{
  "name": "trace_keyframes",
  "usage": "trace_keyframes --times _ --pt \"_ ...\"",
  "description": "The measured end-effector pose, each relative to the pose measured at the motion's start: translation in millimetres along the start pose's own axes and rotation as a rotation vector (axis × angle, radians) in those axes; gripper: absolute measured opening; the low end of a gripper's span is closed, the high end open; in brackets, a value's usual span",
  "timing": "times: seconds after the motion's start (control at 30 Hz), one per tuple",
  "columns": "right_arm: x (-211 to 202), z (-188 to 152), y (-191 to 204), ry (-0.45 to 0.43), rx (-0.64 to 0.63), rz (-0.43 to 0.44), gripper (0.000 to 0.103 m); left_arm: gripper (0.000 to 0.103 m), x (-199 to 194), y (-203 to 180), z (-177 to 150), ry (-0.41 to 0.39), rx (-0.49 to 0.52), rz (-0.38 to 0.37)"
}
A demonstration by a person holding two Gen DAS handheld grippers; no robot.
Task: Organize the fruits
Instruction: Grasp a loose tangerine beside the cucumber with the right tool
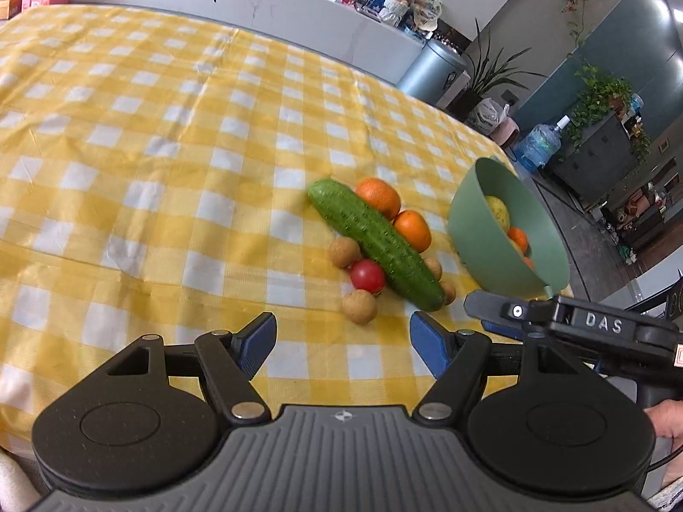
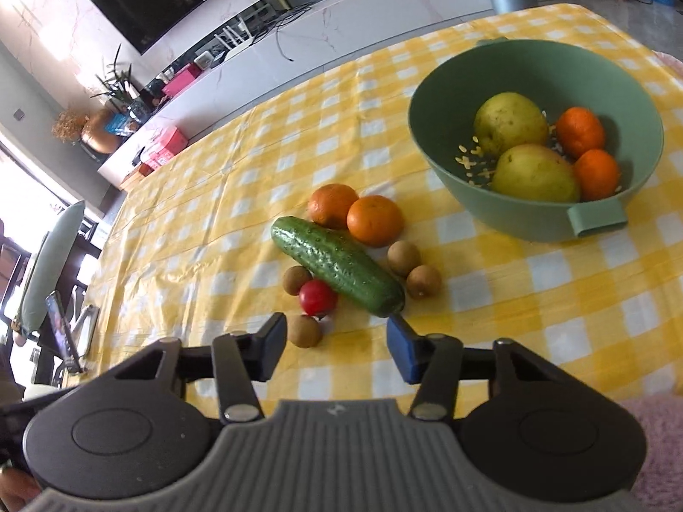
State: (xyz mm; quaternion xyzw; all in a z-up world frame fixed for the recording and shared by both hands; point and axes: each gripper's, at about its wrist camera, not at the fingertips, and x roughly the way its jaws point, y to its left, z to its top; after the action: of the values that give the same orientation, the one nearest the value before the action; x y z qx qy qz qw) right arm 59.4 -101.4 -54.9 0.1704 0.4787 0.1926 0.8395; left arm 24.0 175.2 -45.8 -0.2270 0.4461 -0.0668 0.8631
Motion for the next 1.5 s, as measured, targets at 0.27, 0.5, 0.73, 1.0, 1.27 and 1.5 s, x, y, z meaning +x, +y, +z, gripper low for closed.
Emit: trace_keyframes --times 0.27,0.5,0.73,1.0,1.27,1.5 --pt "17 2 -10 -0.066 0.036 -0.105 0.046 0.084 18 2 -5 -0.011 0.040 -0.049" --pt "24 19 -5 -0.165 0.085 -0.054 0.046 0.084 26 -8 1 -0.043 0.095 0.013" --pt "56 34 9 -0.189 0.119 -0.140 0.048 0.084 27 -5 6 -0.054 0.084 0.009" --pt "86 50 9 -0.159 0.123 -0.243 0.054 0.084 29 7 18 -0.072 0.014 -0.014" --pt "102 50 5 -0.138 0.109 -0.258 0.055 0.084 35 14 22 -0.075 -0.035 -0.036" --pt "104 51 3 -0.168 0.117 -0.241 0.043 0.084 39 15 19 -0.060 -0.034 -0.029"
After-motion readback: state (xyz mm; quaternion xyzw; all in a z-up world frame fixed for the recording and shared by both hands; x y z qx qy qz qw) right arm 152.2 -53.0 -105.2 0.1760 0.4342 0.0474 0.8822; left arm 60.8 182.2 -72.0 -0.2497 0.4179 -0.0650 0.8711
